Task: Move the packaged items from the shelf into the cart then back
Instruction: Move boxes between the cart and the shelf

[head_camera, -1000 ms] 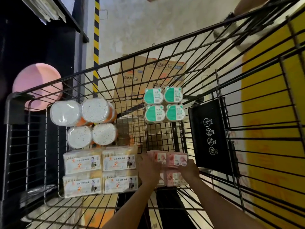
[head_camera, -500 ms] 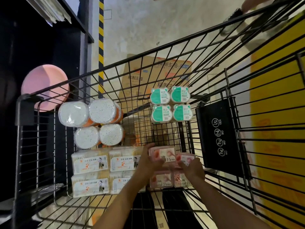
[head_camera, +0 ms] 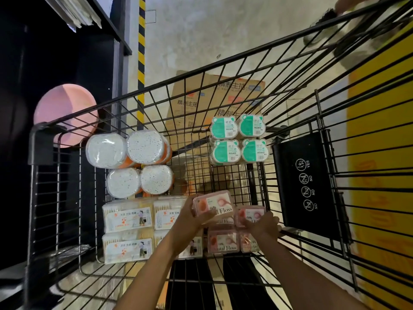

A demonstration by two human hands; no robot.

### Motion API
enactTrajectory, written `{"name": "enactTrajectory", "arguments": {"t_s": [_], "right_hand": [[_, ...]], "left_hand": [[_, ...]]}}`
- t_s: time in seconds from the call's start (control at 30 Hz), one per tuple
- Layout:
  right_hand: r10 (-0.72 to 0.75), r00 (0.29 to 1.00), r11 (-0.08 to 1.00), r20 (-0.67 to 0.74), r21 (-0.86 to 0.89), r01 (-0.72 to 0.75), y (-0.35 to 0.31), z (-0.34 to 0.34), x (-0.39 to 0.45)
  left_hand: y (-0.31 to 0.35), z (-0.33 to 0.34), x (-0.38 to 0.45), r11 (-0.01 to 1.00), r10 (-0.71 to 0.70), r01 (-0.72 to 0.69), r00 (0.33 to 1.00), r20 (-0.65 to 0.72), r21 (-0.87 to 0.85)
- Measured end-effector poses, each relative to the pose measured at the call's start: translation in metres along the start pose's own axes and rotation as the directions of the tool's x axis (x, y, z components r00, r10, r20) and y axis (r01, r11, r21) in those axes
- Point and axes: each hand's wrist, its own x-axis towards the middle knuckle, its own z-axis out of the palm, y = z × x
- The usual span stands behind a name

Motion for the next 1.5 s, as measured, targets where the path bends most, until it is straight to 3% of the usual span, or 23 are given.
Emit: {"name": "enactTrajectory", "arguments": {"t_s": [0.2, 0.4, 0.47, 0.6, 0.73, 0.83, 0.93, 1.07, 1.17, 1.37, 1.5], "right_hand": [[0.029, 1.000, 0.983, 0.010, 0.183, -0.030, 0.005, 0.006, 0.004], [-0.082, 0.990, 0.989, -0.112, 0.117, 0.095, 0.004, 0.001, -0.002], [-0.110, 0.991, 0.991, -0.078, 0.071, 0.116, 0.003, -0.001, 0.000], [-0.104, 0.995, 0.982, -0.006, 0.155, 0.104, -0.002, -0.004, 0.000], [-0.217, 0.974, 0.960, 0.062, 0.197, 0.201, -0.011, -0.016, -0.012], [-0.270, 0.955, 0.903, 0.125, 0.378, 0.206, -0.028, -0.037, -0.034], [-0.407, 0.886, 0.762, 0.223, 0.617, 0.194, -0.057, -0.063, -0.058], [-0.612, 0.766, 0.679, 0.197, 0.628, 0.380, -0.096, -0.097, -0.094], [-0.714, 0.677, 0.606, 0.179, 0.641, 0.471, -0.120, -0.118, -0.126], [-0.872, 0.443, 0.459, 0.206, 0.655, 0.600, -0.144, -0.141, -0.215], [-0.903, 0.320, 0.429, 0.287, 0.640, 0.638, -0.140, -0.131, -0.270]], "left_hand": [[-0.003, -0.004, -0.003, 1.000, 0.011, -0.011, 1.000, 0.013, 0.018], [-0.004, -0.008, -0.006, 1.000, 0.006, -0.006, 1.000, 0.007, -0.008], [-0.003, -0.008, -0.006, 1.000, 0.000, 0.000, 1.000, 0.011, -0.027], [0.002, -0.007, -0.009, 0.998, -0.001, 0.003, 1.000, 0.030, -0.064], [0.015, -0.011, -0.017, 0.995, 0.043, -0.039, 0.998, 0.043, -0.093], [0.034, -0.014, -0.032, 0.989, 0.109, -0.108, 0.994, 0.008, -0.104], [0.054, -0.020, -0.053, 0.975, 0.193, -0.196, 0.980, -0.038, -0.106], [0.071, -0.036, -0.090, 0.925, 0.218, -0.265, 0.957, -0.190, -0.273], [0.080, -0.043, -0.126, 0.895, 0.254, -0.334, 0.926, -0.278, -0.297], [0.078, -0.051, -0.213, 0.752, 0.320, -0.532, 0.812, -0.489, -0.391], [0.070, -0.048, -0.277, 0.598, 0.355, -0.654, 0.734, -0.580, -0.463]]}}
